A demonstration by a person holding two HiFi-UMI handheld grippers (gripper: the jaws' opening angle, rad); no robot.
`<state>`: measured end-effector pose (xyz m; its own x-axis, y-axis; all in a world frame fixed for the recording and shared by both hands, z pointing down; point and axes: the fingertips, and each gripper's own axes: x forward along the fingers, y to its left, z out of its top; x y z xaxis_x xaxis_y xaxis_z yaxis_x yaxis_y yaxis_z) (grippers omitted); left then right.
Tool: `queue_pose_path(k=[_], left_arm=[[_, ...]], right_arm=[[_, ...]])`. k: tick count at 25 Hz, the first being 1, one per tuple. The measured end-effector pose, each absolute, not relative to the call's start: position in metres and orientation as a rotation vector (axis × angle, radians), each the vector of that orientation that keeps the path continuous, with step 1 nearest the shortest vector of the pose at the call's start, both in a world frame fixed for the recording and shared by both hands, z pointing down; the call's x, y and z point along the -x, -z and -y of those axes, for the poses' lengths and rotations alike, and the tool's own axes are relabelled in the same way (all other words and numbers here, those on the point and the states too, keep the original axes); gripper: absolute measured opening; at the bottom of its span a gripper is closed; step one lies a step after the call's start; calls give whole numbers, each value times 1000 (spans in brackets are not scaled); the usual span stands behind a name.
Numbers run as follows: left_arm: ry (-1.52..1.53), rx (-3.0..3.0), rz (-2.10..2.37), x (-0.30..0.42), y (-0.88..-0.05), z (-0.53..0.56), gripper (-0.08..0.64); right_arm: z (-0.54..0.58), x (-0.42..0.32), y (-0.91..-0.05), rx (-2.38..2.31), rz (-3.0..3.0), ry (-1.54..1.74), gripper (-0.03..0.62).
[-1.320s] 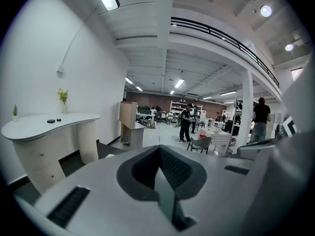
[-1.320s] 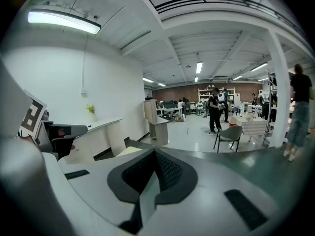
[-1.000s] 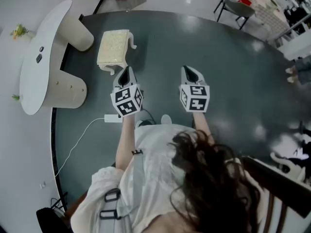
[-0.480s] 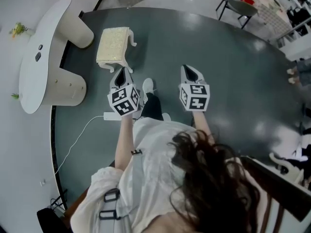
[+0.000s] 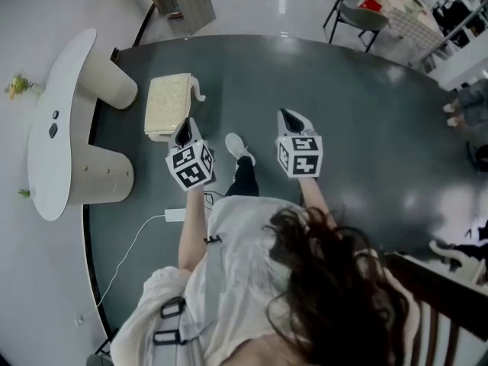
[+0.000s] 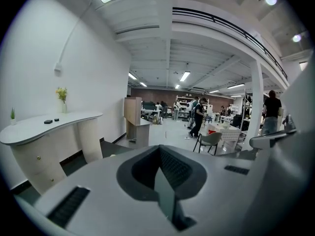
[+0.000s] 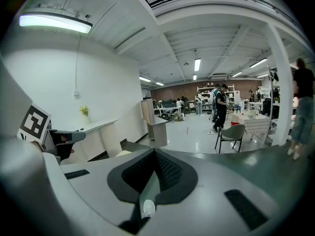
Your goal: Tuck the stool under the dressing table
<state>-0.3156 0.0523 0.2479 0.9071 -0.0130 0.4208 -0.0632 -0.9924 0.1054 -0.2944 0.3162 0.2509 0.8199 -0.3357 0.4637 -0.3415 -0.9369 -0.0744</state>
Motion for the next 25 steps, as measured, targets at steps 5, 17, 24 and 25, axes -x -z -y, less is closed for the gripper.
queue_pose_path(k=[5,17,24,25], left_arm=[[-653,-2949,53,254,-250,-55,3],[-684,-2880,131,97,-250,11,3],[-597,-2844,292,28,-252,88,3],[-584,-2834,324,23,-252,99,3]], right_arm=[[-307,242,-257,-2956,584,-783,3],[-232,68,-252,-2864,668,-862,3],[-145,-38,-252,-2740,843,-804,3],[-130,-50,-251,-2727,878,-792,3]])
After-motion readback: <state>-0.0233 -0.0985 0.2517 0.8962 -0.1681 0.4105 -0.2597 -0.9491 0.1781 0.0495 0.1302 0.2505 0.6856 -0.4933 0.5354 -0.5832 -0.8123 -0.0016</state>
